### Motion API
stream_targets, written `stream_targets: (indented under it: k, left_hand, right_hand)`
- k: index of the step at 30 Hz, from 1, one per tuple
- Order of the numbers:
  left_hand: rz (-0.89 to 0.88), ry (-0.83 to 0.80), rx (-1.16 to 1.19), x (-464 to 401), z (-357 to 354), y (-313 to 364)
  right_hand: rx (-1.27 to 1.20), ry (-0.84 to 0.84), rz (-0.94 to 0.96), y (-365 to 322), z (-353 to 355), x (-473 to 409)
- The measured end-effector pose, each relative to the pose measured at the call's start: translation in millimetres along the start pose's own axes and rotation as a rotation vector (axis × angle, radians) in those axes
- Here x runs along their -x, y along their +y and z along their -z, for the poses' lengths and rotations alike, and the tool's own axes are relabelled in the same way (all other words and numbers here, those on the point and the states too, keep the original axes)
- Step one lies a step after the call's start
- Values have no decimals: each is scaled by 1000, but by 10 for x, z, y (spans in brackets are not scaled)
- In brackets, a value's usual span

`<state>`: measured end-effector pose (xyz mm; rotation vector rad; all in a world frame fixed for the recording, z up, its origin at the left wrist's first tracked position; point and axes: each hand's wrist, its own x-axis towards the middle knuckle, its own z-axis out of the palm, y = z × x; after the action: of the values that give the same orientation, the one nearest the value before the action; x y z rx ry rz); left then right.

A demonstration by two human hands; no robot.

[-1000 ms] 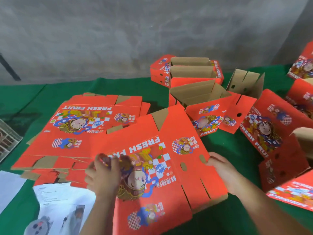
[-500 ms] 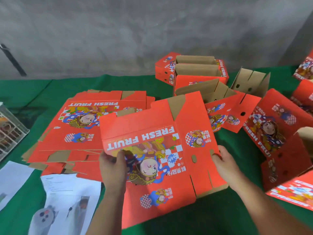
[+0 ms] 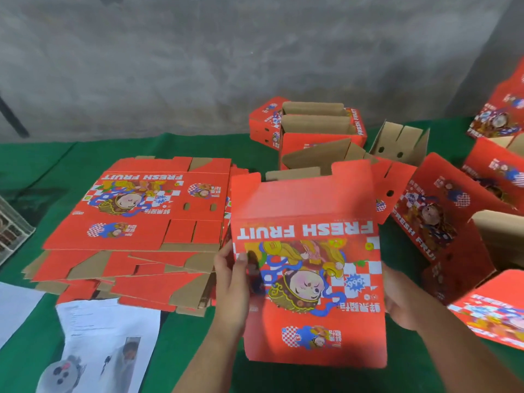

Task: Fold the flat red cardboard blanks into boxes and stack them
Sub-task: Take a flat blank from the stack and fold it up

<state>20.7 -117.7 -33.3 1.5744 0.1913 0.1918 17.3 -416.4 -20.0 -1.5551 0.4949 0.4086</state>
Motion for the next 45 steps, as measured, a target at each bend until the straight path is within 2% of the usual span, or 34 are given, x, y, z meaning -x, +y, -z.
stream_targets:
  k: [3, 5, 8, 12, 14, 16, 21, 22, 25, 29, 31, 33, 36, 39, 42, 45]
  left_hand:
    - [-50, -27, -1, 82, -24, -47]
    - [-94, -72, -64, 139, -29, -17]
    - [-117, -92, -162, 160, -11, 98]
    - [-17, -115, 99, 79, 9, 328]
    - [-18, -123, 102, 47, -29, 391]
    - [-63, -156, 87, 53, -76, 424]
    - [85, -285, 213, 24, 3, 434]
    - [79, -269, 179, 27, 28, 445]
    - [13, -158, -125, 48, 17, 503]
    - [-67, -255, -497, 16, 124, 567]
    - [-29, -298, -616, -8, 159, 589]
    - [-60, -240, -463, 22, 62, 589]
    - [-143, 27, -295, 33, -162, 537]
    - [-157, 200, -395, -74, -224, 460]
    - [-268, 318, -609, -117, -275, 424]
    - [-320, 367, -599, -70, -294, 398]
  right_hand:
    - [-139, -161, 99, -70, 72, 141]
    - [-162, -183, 128, -87, 34, 227]
    - [-133, -14, 147, -116, -35, 281]
    - [121, 415, 483, -98, 30, 202]
    - [71, 371, 633, -50, 23, 219]
    - [-56, 264, 685, 24, 39, 206]
    - [133, 168, 776, 36, 131, 95]
    - [170, 166, 795, 77, 145, 60]
    - [220, 177, 793, 193, 195, -20]
    - [326, 206, 747, 83, 297, -1]
    - [579, 253, 689, -54, 333, 20]
    - [802, 358, 687, -149, 355, 34]
    - [666, 479, 732, -234, 356, 5]
    - [521, 498, 692, -273, 338, -58]
    - [372, 392, 632, -316, 373, -78]
    - [418, 301, 649, -383, 388, -41]
